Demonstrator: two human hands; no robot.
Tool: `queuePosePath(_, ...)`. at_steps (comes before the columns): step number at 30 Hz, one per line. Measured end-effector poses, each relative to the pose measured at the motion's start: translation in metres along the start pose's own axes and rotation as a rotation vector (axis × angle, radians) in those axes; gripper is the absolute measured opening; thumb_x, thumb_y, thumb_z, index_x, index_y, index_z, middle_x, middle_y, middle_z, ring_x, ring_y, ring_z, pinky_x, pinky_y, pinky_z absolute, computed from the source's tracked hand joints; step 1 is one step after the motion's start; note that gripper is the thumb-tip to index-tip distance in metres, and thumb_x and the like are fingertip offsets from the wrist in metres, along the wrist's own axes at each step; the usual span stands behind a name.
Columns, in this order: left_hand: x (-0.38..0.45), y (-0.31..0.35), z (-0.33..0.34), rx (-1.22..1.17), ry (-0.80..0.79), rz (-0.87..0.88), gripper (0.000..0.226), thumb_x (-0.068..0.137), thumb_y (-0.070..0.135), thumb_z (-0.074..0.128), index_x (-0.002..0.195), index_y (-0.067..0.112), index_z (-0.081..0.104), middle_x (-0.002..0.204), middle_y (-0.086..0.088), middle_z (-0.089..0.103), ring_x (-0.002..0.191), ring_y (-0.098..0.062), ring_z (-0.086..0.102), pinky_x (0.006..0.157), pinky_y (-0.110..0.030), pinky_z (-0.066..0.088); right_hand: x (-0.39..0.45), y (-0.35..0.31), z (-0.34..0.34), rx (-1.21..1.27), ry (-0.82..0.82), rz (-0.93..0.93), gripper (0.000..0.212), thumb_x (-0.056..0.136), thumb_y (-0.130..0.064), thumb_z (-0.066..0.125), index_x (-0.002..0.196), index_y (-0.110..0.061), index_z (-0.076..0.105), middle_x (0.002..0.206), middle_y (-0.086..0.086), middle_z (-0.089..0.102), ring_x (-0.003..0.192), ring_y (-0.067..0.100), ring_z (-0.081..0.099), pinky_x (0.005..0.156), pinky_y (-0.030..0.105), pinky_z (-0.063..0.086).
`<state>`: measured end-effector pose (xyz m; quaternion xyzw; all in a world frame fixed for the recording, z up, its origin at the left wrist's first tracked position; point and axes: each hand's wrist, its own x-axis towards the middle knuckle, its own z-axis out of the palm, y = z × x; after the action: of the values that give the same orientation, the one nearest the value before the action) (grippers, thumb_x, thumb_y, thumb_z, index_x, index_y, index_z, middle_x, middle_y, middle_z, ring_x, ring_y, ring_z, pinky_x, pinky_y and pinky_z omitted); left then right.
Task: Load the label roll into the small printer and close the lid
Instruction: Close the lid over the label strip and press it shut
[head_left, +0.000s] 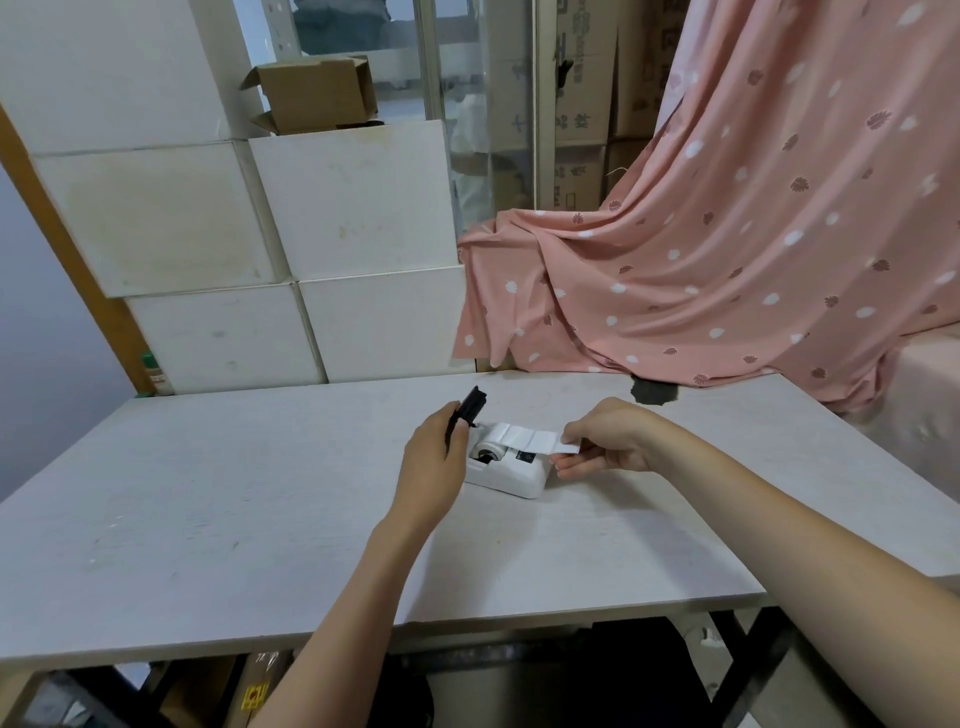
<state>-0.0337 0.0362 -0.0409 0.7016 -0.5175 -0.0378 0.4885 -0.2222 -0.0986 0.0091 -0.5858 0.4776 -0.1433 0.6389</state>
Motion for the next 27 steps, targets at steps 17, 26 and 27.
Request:
queuePosePath(17, -0.001, -0.009, 0.020, 0.149, -0.101, 0.115, 0.035, 0.095, 0.023, 0.060, 0.130, 0.022, 0.063, 0.131, 0.007, 0.058, 0.124, -0.015, 0.042, 0.097, -0.017, 0.031, -0.004, -0.005, -0.001, 0.016, 0.001, -0.037, 0.028, 0.095, 0.012, 0.055, 0.122, 0.021, 0.052, 0.085, 0.032, 0.070, 0.066, 0.032, 0.076, 0.055, 0.037, 0.063)
queuePosePath(26, 0.007, -0.006, 0.024, 0.144, -0.097, 0.073, 0.028, 0.097, 0.021, 0.058, 0.122, 0.023, 0.069, 0.123, 0.005, 0.064, 0.115, -0.020, 0.053, 0.094, -0.025, 0.042, -0.002, -0.014, 0.003, -0.054, -0.001, -0.074, 0.028, 0.096, 0.010, 0.054, 0.120, 0.023, 0.053, 0.087, 0.034, 0.070, 0.065, 0.032, 0.076, 0.055, 0.036, 0.064)
queuePosePath(27, 0.007, -0.008, 0.026, 0.154, -0.121, 0.075, 0.028, 0.097, 0.023, 0.058, 0.123, 0.024, 0.069, 0.125, 0.004, 0.063, 0.117, -0.021, 0.052, 0.096, -0.028, 0.045, -0.001, -0.015, 0.004, -0.060, 0.000, -0.077, 0.027, 0.096, 0.010, 0.054, 0.120, 0.023, 0.053, 0.084, 0.033, 0.070, 0.066, 0.032, 0.076, 0.056, 0.036, 0.064)
